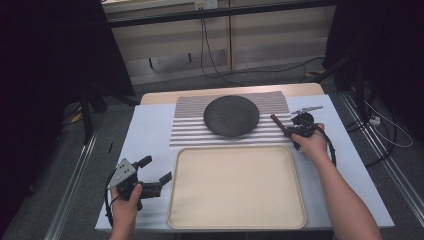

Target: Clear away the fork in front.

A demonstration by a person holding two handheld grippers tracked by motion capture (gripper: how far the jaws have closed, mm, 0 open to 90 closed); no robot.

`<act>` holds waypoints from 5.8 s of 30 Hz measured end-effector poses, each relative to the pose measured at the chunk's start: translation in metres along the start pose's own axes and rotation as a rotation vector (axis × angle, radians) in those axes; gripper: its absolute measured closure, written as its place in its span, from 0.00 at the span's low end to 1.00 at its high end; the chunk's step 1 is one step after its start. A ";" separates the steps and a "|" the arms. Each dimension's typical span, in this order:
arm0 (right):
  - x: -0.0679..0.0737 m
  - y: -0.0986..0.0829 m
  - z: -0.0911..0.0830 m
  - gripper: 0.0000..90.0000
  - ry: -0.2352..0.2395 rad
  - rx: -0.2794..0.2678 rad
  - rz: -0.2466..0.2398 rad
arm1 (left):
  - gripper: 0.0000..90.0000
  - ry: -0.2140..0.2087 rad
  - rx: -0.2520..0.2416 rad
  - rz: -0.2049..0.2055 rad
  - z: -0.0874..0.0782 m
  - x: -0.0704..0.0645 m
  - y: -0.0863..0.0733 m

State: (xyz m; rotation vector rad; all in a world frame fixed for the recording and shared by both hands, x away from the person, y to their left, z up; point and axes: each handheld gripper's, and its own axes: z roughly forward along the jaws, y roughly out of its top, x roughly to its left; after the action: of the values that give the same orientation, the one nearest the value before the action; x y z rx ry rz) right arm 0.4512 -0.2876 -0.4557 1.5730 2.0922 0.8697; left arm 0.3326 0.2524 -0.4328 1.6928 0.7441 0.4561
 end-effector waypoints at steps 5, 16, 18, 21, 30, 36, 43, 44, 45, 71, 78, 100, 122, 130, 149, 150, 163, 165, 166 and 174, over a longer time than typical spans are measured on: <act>0.002 -0.010 -0.010 0.86 0.000 0.019 -0.016 | 0.03 -0.005 0.009 0.011 0.001 -0.002 0.000; 0.008 -0.003 -0.007 0.87 -0.042 0.071 0.000 | 0.03 -0.001 0.022 0.025 0.002 -0.002 -0.001; 0.005 -0.002 -0.007 0.87 -0.027 0.074 0.028 | 0.03 -0.001 0.019 0.024 0.002 -0.002 -0.001; 0.008 -0.003 -0.007 0.88 -0.048 0.069 0.025 | 0.03 0.003 0.021 0.025 0.002 -0.002 0.000; 0.006 -0.005 -0.010 0.88 -0.032 0.045 0.019 | 0.03 0.008 0.005 0.013 0.001 0.000 0.001; 0.005 -0.006 -0.019 0.88 0.001 0.022 0.018 | 0.03 0.014 0.003 0.012 0.001 0.001 0.001; -0.004 -0.015 -0.045 0.88 0.045 -0.112 0.070 | 0.03 0.010 0.001 0.013 0.002 0.000 0.002; -0.004 -0.015 -0.045 0.88 0.045 -0.112 0.070 | 0.03 0.011 0.000 0.012 0.002 -0.001 0.002; -0.005 -0.018 -0.052 0.88 0.056 -0.136 0.082 | 0.03 0.009 0.000 0.013 0.002 -0.001 0.002; 0.049 -0.070 -0.096 0.88 0.304 -0.399 0.084 | 0.03 -0.013 0.014 0.013 0.008 -0.009 0.005; 0.060 -0.070 -0.097 0.88 0.343 -0.422 0.077 | 0.03 -0.022 0.011 0.009 0.011 -0.013 0.008; 0.111 -0.069 -0.093 0.88 0.400 -0.473 -0.010 | 0.03 -0.123 0.021 -0.026 0.036 -0.040 0.031; 0.143 -0.066 -0.088 0.88 0.435 -0.476 -0.077 | 0.05 -0.182 0.033 -0.041 0.081 -0.073 0.056; 0.150 -0.067 -0.085 0.88 0.449 -0.467 -0.097 | 0.13 -0.210 0.048 -0.069 0.094 -0.081 0.057; 0.161 -0.066 -0.085 0.88 0.460 -0.464 -0.139 | 0.50 -0.299 0.040 -0.179 0.131 -0.100 0.050; 0.162 -0.066 -0.085 0.88 0.458 -0.468 -0.142 | 0.51 -0.311 0.037 -0.190 0.132 -0.101 0.049; 0.172 -0.065 -0.087 0.86 0.484 -0.512 -0.157 | 0.90 -0.399 -0.025 -0.263 0.130 -0.102 0.052; 0.171 -0.065 -0.089 0.83 0.471 -0.514 -0.167 | 0.90 -0.407 -0.010 -0.279 0.125 -0.098 0.054; 0.170 -0.065 -0.090 0.81 0.470 -0.518 -0.171 | 0.90 -0.407 -0.006 -0.280 0.123 -0.096 0.055; 0.155 -0.068 -0.092 0.63 0.429 -0.519 -0.155 | 0.90 -0.393 0.018 -0.328 0.101 -0.074 0.060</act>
State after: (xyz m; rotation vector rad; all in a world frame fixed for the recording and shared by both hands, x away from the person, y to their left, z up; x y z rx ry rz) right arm 0.2982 -0.1755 -0.4245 1.0028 1.9817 1.6420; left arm 0.3591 0.1220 -0.3936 1.5737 0.7151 -0.1113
